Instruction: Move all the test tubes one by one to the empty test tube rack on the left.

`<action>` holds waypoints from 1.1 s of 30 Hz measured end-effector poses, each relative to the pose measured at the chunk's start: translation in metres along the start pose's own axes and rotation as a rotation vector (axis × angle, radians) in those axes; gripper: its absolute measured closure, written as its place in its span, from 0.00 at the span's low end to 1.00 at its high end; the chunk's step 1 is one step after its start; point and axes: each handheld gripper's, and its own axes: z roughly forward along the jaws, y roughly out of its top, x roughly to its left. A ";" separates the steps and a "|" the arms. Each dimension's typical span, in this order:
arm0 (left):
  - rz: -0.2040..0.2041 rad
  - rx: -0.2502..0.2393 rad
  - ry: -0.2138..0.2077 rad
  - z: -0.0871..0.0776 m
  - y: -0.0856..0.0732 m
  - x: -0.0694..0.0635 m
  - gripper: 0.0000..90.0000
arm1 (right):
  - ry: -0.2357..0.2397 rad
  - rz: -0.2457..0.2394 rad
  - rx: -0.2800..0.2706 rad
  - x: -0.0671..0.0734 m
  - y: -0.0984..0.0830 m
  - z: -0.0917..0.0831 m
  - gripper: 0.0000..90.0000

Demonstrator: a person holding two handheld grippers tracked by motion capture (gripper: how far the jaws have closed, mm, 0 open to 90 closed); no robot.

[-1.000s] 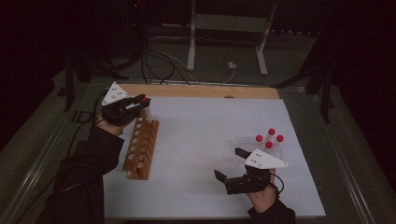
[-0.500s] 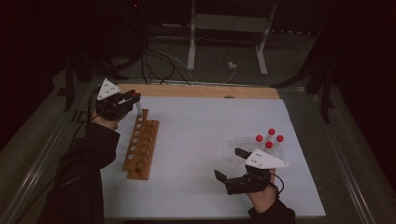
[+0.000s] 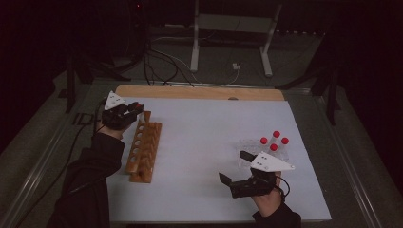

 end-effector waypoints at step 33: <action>-0.027 0.013 -0.044 -0.009 -0.006 -0.002 0.46 | 0.036 -0.001 -0.010 0.000 0.005 -0.006 0.00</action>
